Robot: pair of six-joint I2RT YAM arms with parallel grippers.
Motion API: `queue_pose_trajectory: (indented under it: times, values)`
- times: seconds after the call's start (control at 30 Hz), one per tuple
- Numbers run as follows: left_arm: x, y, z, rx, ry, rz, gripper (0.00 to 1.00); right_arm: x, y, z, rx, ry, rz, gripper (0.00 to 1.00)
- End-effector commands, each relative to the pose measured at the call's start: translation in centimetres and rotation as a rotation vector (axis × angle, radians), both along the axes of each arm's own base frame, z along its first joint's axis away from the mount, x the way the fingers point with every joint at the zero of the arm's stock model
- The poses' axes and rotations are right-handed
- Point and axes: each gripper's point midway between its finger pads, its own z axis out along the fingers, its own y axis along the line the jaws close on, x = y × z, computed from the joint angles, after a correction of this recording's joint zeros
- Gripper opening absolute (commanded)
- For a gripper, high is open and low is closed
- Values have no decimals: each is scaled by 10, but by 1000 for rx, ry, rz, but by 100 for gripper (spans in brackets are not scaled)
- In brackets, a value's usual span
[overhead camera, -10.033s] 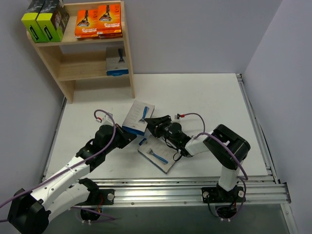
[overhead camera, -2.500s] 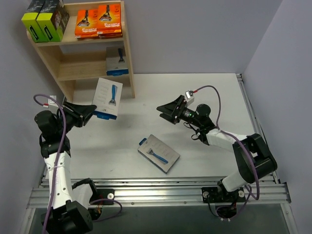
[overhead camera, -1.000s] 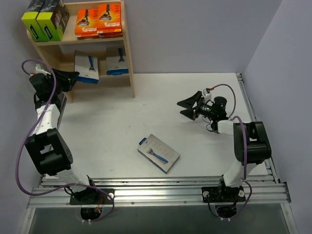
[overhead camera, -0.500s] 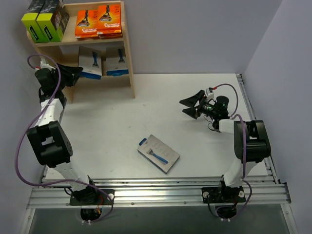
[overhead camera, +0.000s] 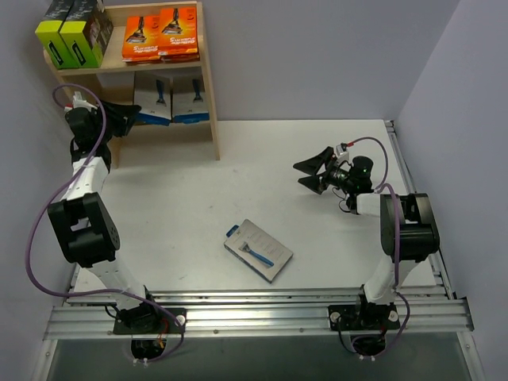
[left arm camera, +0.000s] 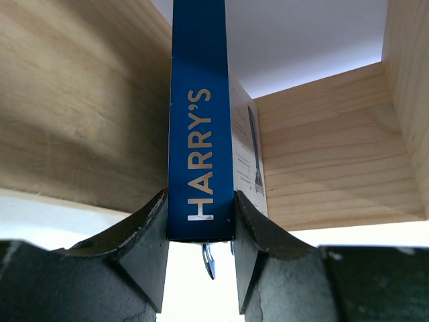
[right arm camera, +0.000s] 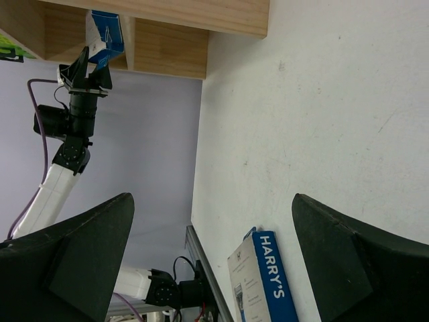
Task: Place and organize the shaving razors onto the shelf
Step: Place the shaving razor onto shelf
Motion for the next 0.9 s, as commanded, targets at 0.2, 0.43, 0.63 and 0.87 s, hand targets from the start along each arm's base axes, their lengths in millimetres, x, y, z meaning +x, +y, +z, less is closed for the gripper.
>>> queue_pose_trajectory:
  times: [0.2, 0.43, 0.63, 0.87]
  values:
    - [16, -6, -2, 58, -33, -3, 10, 8, -2, 14, -6, -90, 26, 100]
    - [16, -6, -17, 55, 10, -5, 36, 9, -2, 13, -6, -88, 24, 100]
    - [15, -4, -27, 59, 40, 0, 46, 9, -2, 12, -4, -84, 27, 100]
    - [15, 0, -33, 108, 76, 15, 51, 7, -2, 10, -5, -83, 31, 100]
